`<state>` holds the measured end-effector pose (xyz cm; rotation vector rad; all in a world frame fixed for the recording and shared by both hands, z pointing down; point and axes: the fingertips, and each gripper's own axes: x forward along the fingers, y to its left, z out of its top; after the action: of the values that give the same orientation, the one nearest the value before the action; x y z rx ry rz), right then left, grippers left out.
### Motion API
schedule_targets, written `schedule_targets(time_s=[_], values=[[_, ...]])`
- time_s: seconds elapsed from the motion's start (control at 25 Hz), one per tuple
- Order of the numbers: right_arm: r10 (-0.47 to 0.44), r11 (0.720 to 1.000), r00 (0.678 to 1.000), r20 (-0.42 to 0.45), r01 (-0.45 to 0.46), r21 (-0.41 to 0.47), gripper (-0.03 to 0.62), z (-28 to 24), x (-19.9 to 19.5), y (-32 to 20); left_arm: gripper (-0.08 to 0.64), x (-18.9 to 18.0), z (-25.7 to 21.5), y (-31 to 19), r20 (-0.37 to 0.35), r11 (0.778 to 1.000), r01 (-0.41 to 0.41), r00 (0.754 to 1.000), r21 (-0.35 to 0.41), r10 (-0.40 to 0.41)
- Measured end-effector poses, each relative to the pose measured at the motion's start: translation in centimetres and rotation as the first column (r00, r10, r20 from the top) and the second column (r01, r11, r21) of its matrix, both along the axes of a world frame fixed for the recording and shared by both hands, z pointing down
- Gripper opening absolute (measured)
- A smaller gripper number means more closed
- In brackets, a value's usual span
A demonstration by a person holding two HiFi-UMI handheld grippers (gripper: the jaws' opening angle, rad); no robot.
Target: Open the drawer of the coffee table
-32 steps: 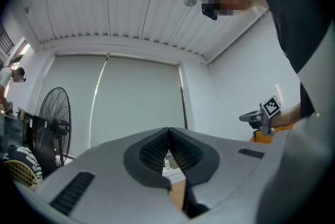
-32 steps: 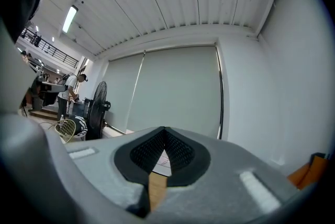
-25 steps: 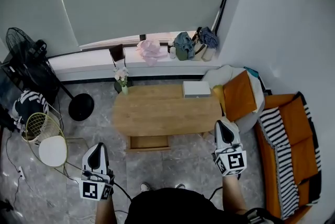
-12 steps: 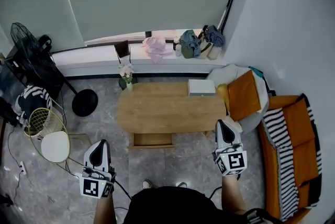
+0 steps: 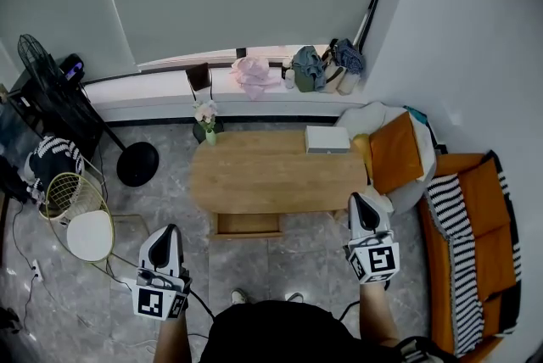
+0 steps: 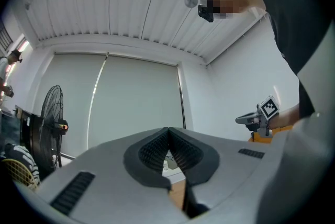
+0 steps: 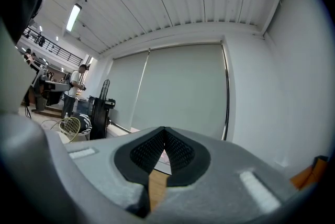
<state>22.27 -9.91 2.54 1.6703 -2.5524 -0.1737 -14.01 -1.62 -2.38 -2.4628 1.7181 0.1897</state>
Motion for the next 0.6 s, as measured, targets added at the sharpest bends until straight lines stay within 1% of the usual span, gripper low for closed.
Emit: schedule_targets(time_s=[0.36, 0.6], values=[[-0.006, 1.0, 1.0, -0.01, 0.006, 0.014, 0.005, -0.7, -0.2, 0.4, 0.008, 0.2, -0.3, 0.5, 0.002, 1.0, -0.012, 1.0, 0.018, 0.012], [-0.011, 1.0, 1.0, -0.023, 0.012, 0.019, 0.005, -1.1, -0.5, 0.5, 0.008, 0.2, -0.9, 0.5, -0.001, 1.0, -0.009, 1.0, 0.012, 0.009]])
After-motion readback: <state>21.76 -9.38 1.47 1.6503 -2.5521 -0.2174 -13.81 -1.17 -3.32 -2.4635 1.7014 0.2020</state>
